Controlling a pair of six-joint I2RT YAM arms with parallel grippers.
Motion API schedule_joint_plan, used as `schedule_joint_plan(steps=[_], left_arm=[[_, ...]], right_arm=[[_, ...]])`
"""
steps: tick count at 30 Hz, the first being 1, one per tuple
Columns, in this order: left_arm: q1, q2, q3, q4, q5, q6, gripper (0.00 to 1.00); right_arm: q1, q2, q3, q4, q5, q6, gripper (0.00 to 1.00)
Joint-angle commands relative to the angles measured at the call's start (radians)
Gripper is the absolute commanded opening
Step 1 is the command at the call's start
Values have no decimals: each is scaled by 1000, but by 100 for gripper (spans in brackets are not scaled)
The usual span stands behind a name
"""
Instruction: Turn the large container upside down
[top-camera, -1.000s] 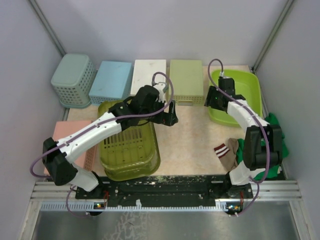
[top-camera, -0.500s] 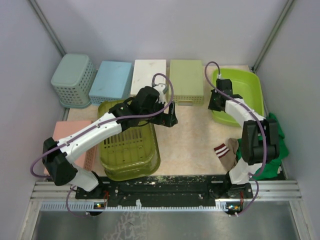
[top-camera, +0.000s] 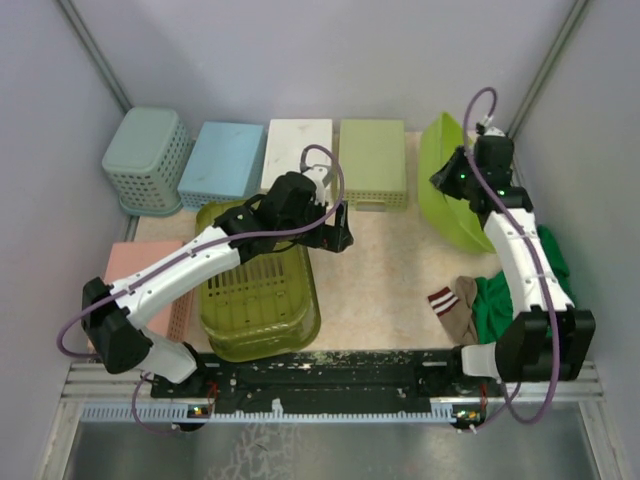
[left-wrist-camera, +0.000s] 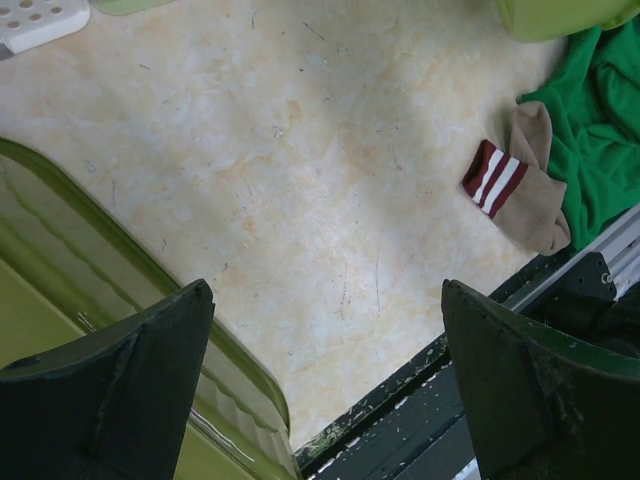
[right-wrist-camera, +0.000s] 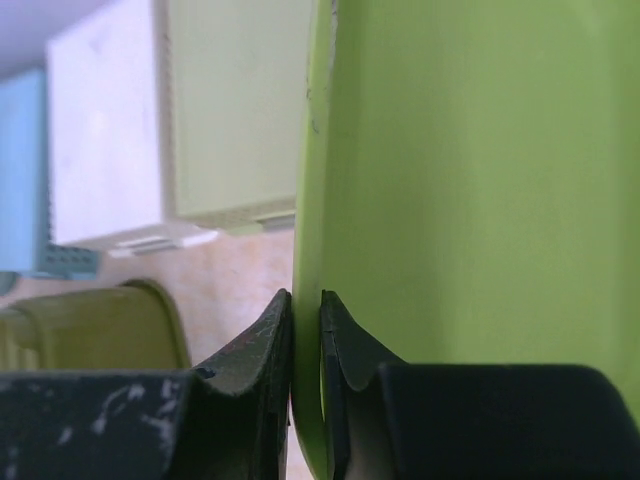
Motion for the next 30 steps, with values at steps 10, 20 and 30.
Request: schedule_joint_plan(steps=[10,20,30], left_arm=[[-6,-50,3,-7,-42,22,100],[-6,-73,-26,1,-38,18,100],[-6,-88,-45,19,-37,28,100]], right_arm=[[-311,-322,-415,802,-463,643,0],[-438,-334,-844,1399,-394,1106,0],[-551,-276,-991,1683,-350,1318,0]])
